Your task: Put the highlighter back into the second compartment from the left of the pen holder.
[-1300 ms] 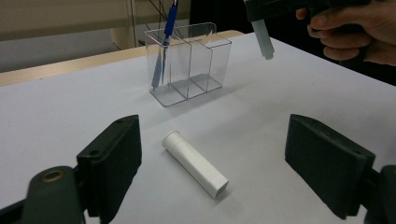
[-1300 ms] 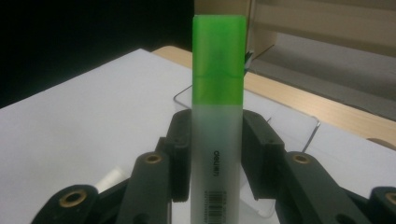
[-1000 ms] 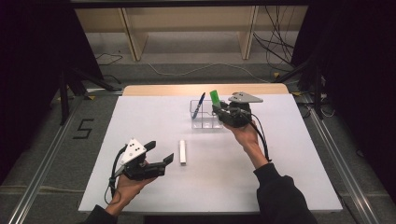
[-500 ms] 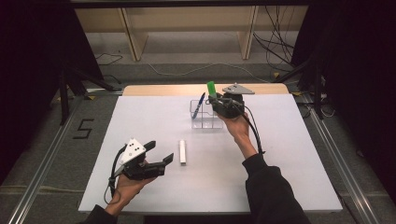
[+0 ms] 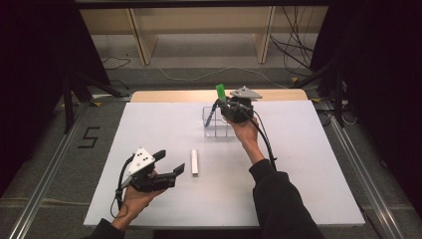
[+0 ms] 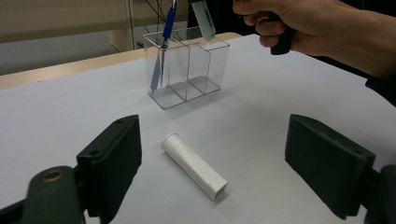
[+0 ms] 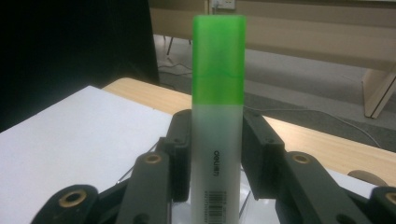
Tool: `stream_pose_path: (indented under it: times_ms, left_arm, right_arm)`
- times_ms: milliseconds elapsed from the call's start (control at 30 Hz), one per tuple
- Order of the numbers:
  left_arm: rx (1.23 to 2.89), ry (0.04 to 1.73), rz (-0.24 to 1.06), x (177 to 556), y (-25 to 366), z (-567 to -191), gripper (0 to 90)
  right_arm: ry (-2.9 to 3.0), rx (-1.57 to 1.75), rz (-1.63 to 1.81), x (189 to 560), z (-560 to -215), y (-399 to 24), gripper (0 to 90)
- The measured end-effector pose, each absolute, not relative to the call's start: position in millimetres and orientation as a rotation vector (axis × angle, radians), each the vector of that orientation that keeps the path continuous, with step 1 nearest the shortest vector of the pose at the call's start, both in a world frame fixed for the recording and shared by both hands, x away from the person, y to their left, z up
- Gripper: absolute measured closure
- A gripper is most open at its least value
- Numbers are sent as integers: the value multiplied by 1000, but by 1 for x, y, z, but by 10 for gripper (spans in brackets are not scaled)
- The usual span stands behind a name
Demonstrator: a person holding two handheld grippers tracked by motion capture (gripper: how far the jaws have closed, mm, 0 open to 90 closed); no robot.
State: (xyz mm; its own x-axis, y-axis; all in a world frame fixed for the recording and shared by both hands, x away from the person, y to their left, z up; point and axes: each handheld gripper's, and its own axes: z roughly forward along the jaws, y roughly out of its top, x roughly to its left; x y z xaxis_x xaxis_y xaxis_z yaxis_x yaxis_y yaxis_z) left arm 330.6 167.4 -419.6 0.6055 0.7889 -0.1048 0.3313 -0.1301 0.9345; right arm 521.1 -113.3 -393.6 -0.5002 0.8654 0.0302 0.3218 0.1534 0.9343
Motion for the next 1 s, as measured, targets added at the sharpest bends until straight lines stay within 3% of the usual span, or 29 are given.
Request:
stream_pose_path:
  times_ms: [1000]
  left_arm:
    - [1718,918,512,330,168,-418,183]
  right_arm:
    - [1909,1159,1296,529,-411,-96,665]
